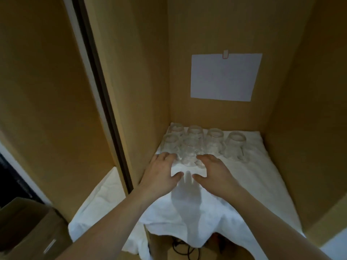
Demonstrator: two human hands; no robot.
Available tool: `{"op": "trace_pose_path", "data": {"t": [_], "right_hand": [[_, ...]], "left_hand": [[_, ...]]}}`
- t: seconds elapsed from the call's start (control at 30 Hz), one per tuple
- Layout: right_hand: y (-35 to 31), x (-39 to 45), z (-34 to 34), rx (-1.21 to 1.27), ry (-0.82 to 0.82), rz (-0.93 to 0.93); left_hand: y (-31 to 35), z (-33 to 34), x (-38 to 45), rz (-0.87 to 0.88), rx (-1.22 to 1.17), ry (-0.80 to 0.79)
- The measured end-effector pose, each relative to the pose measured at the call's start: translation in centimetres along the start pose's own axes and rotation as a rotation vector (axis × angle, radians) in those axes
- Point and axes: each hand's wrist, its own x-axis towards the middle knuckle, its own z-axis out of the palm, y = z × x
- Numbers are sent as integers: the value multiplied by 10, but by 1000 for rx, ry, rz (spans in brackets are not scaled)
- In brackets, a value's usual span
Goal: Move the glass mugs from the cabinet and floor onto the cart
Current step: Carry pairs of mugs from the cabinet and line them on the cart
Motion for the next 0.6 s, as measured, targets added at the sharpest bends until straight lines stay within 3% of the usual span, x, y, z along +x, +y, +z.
{"op": "trace_pose_path", "data": {"t": [0.6], "right_hand": [[73,226,-9,50,-31,-17]], "left_hand": [[-17,34,232,-195,3,-68]]}}
